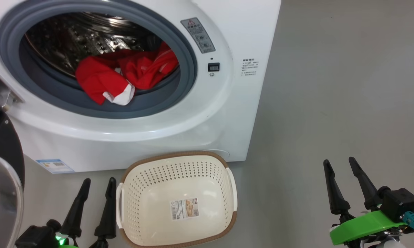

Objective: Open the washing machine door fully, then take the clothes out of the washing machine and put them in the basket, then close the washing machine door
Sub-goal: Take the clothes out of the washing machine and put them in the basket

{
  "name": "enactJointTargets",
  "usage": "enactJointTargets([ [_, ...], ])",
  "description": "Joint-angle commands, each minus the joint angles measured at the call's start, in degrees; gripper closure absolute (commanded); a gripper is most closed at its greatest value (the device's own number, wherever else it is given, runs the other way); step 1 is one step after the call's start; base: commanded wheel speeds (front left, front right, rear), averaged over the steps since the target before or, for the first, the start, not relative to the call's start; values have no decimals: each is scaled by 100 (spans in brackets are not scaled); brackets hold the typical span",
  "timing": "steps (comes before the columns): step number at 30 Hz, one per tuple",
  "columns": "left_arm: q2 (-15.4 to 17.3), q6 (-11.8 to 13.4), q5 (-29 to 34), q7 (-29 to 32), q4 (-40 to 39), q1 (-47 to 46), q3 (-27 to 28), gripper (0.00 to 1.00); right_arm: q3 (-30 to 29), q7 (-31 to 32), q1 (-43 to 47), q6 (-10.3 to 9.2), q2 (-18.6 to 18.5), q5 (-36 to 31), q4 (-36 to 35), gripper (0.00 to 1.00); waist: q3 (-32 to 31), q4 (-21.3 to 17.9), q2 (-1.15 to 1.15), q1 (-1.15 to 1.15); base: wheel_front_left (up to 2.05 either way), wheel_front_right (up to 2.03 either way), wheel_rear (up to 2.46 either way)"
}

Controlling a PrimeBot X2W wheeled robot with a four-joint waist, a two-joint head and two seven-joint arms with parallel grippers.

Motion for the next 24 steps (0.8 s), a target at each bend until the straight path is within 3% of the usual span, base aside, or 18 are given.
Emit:
enactJointTargets([
  [1, 129, -31, -44, -23, -105, -176, 153, 0, 110, -54, -141, 36, -48, 14, -147, 0, 4, 9, 0, 0, 100, -100, 0],
  [11, 89, -31, 101, -23, -39, -215, 266, 0, 123, -54, -153, 36, -50, 14, -144, 0, 26, 61, 0, 0, 87, -87, 0],
  [24, 76, -31, 149, -23, -4, -251, 269, 0, 132, -54, -200, 36, -46, 15, -138, 0, 84, 65, 0, 0, 5, -5, 0],
])
